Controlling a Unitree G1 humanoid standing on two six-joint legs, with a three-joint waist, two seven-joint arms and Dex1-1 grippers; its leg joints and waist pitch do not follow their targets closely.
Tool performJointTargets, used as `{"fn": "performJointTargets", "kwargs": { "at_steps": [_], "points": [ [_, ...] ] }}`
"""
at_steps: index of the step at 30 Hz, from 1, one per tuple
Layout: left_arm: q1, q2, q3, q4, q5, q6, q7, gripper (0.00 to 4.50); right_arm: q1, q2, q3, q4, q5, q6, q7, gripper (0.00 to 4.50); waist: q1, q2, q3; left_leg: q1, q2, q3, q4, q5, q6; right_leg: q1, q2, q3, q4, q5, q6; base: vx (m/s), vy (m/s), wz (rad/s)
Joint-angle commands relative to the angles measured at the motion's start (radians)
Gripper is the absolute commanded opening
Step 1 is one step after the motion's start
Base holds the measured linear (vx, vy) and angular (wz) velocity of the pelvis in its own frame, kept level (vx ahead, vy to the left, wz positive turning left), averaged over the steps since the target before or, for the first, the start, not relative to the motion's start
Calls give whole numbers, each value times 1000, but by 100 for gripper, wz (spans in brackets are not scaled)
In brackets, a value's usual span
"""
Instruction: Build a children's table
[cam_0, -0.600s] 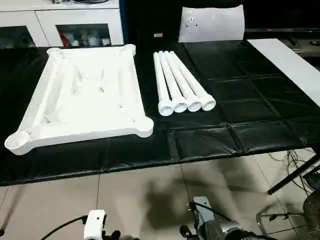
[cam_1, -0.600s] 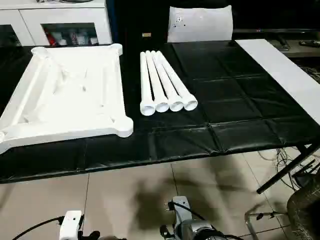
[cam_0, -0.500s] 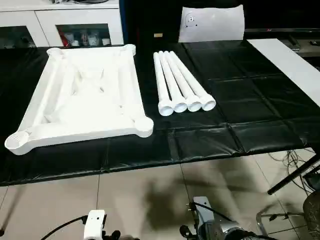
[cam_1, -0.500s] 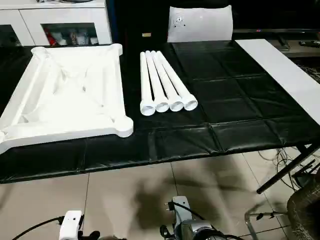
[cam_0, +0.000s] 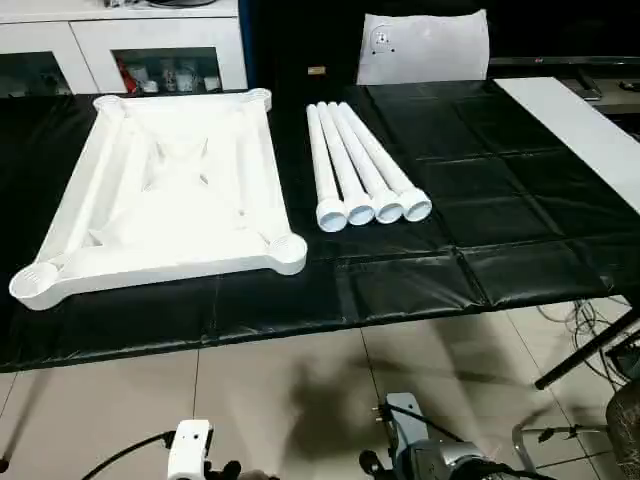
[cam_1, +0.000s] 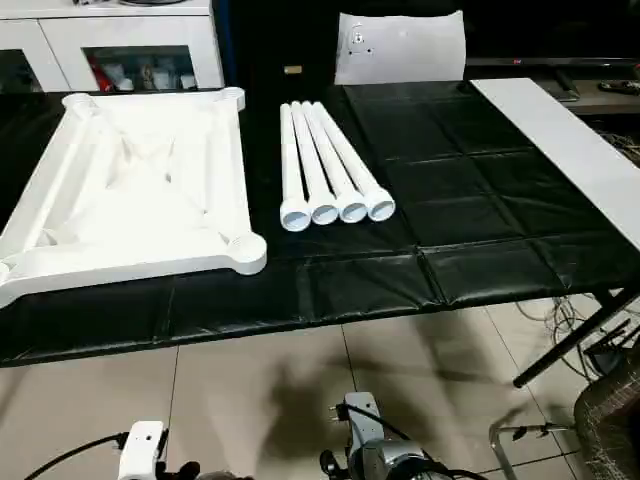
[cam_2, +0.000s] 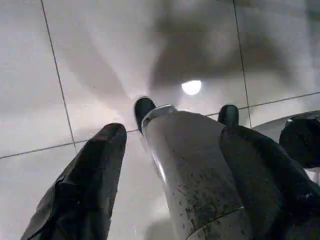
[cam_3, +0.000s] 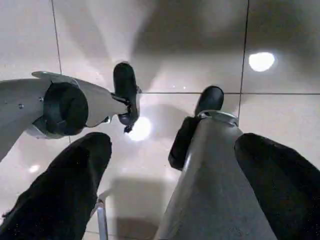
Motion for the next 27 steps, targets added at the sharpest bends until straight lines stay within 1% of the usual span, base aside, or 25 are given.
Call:
{"fn": "performJointTargets", "kwargs": {
  "at_steps": [1, 10, 20, 25, 27],
  "points": [
    [56, -18, -31, 57, 34, 30, -11, 335, -6, -1, -5, -1, -3, -1, 5, 450, 9, 1, -23, 29, 173, -100, -113, -434, -111, 0, -131, 89, -87, -150, -244, 0, 0, 0],
    [56, -18, -31, 57, 34, 30, -11, 335, -6, -1, -5, -1, -3, -1, 5, 450, 8, 1, -23, 29, 173, -99, -114, -433, -113, 0, -128, 88, -86, -142, -244, 0, 0, 0],
    [56, -18, -31, 57, 34, 30, -11, 335, -6, -1, -5, -1, -3, -1, 5, 450, 9, 1, -22, 28, 172, -100, -113, -428, -107, 1, -130, 88, -87, -147, -245, 0, 0, 0],
    [56, -18, -31, 57, 34, 30, -11, 335, -6, -1, -5, -1, -3, -1, 5, 450, 8, 1, -22, 29, 173, -99, -114, -436, -113, 0, -128, 88, -86, -149, -244, 0, 0, 0],
    [56, -18, -31, 57, 34, 30, -11, 335, -6, -1, -5, -1, -3, -1, 5, 450, 8, 1, -22, 30, 172, -100, -113, -440, -114, -1, -130, 89, -88, -155, -243, 0, 0, 0]
  ]
}}
